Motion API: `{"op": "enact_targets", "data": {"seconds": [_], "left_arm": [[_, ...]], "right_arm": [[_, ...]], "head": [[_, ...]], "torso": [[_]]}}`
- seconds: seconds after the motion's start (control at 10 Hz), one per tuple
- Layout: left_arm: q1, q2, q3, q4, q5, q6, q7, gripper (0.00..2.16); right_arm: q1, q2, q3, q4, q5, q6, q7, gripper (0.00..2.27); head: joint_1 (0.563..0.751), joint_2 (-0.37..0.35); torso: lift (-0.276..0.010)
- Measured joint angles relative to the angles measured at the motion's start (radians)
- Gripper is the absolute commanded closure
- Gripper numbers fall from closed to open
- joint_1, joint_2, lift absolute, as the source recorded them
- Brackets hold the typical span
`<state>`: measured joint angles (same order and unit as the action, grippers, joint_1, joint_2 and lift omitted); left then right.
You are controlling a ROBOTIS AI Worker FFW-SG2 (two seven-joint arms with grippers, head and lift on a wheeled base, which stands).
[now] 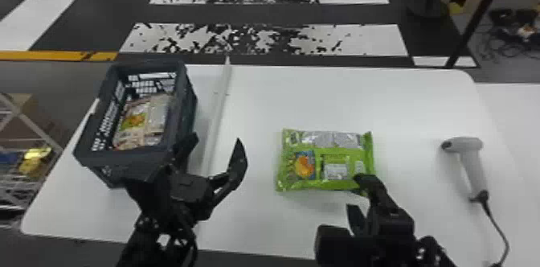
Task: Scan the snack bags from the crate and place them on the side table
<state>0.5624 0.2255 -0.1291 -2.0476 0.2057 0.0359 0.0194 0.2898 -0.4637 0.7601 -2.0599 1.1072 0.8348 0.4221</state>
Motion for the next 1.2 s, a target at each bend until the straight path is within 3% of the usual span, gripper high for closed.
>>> {"op": "enact_targets", "data": {"seconds": [0.4, 0.5, 0.6, 0.8, 0.9, 1.2], "left_arm": [[-0.003, 0.000, 0.000, 0.012, 0.002, -0.003, -0.001, 0.08], [-0.003, 0.001, 0.000, 0.014, 0.004, -0.006, -0.001, 0.08], [-0.003, 0.002, 0.000, 0.017, 0.006, -0.010, -0.001, 0.08], [-0.002, 0.003, 0.000, 0.021, 0.008, -0.016, -0.002, 0.08], [-0.001, 0.003, 0.000, 0.021, 0.009, -0.022, -0.003, 0.08], [0.002, 0.003, -0.001, 0.023, 0.009, -0.027, -0.003, 0.08]], "right_arm": [[0.043, 0.008, -0.216, -0.159, -0.391, -0.029, 0.021, 0.12], [0.056, 0.025, -0.277, -0.177, -0.498, -0.060, 0.017, 0.26], [0.066, 0.046, -0.336, -0.188, -0.611, -0.097, 0.015, 0.69], [0.082, 0.088, -0.453, -0.191, -0.853, -0.210, 0.007, 2.26], [0.083, 0.107, -0.489, -0.182, -0.938, -0.237, -0.036, 2.26], [0.050, 0.147, -0.516, -0.054, -0.994, -0.379, -0.060, 2.26]], "head": [[0.695, 0.082], [0.695, 0.090], [0.695, 0.102], [0.695, 0.122], [0.695, 0.119], [0.695, 0.113]], "torso": [[-0.081], [-0.081], [-0.081], [-0.081], [-0.081], [-0.081]]}}
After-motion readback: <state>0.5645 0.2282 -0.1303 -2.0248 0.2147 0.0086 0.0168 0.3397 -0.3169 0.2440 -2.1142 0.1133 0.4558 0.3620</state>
